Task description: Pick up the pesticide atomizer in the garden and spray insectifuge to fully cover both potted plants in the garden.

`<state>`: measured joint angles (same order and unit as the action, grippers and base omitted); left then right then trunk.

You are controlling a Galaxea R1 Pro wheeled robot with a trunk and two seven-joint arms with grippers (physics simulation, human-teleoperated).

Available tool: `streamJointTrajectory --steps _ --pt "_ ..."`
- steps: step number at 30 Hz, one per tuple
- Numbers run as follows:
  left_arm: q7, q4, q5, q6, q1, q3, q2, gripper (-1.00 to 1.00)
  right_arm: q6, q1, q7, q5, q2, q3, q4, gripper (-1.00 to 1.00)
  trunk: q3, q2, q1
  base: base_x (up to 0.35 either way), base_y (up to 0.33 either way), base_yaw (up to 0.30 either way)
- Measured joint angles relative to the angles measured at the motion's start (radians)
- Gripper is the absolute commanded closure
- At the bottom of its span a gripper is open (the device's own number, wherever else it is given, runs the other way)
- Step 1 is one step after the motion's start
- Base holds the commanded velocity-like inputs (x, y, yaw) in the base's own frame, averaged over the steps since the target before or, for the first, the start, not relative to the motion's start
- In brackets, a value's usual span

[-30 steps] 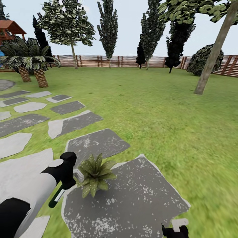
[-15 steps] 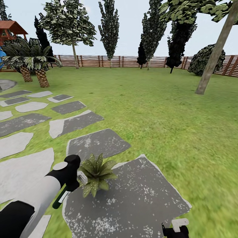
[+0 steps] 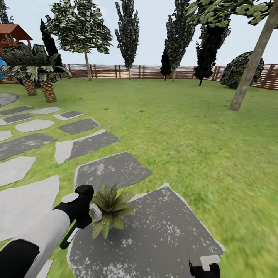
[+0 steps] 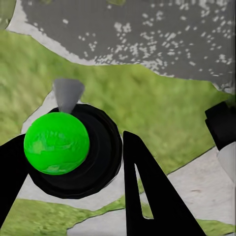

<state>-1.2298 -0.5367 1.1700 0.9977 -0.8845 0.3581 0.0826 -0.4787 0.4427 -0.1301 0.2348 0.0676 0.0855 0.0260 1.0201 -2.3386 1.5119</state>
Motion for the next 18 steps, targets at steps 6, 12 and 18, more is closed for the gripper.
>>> streamJointTrajectory --steps 6,12,18 --pt "0.0 -0.006 -0.001 0.0 0.0 0.0 -0.001 1.0 0.0 0.0 0.0 0.0 0.0 0.0 0.0 -1.0 0.0 0.0 0.0 0.004 -0.009 0.255" --pt "0.031 -0.008 -0.081 -0.001 0.002 0.0 -0.001 1.0 0.0 0.0 0.0 0.0 0.0 0.0 0.0 -1.0 0.0 0.0 0.0 0.0 0.0 0.188" --pt "0.105 -0.002 -0.129 0.003 0.033 -0.005 -0.025 1.0 0.0 0.0 0.0 0.0 0.0 0.0 0.0 -1.0 0.0 0.0 0.0 0.0 0.0 0.006"
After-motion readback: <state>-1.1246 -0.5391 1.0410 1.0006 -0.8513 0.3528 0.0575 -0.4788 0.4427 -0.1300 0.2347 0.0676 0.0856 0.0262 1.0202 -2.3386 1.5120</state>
